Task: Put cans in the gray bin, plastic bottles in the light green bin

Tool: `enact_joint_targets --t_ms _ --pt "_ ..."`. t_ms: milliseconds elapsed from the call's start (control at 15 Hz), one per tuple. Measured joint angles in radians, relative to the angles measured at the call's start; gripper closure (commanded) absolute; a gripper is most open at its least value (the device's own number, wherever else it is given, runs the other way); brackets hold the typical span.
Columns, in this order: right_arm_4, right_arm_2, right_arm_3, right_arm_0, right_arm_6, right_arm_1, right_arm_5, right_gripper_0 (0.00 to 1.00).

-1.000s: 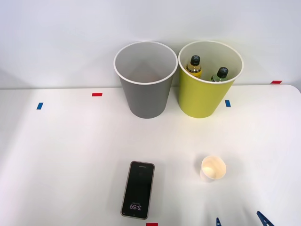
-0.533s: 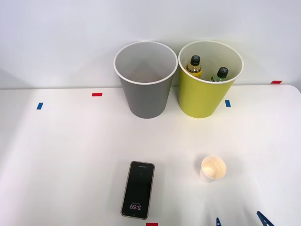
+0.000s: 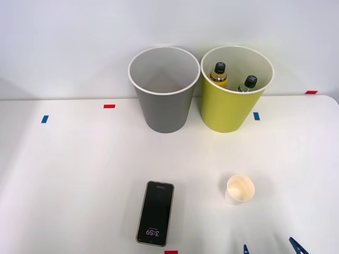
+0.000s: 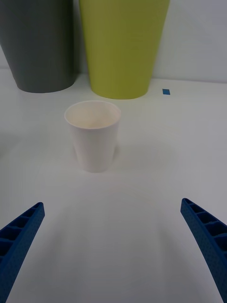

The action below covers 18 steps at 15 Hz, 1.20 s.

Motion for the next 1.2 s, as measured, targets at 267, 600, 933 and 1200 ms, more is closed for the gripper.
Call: enact_joint_targets --t_ms 267,600,933,1200 --pt "0.0 0.0 0.0 0.0 0.0 0.0 0.0 0.0" --pt "0.0 0.0 0.0 0.0 0.0 0.0 0.0 0.0" --pt "0.0 0.0 0.0 0.0 0.0 0.0 0.0 0.0" --pt "0.0 0.0 0.0 0.0 0.0 0.0 0.0 0.0"
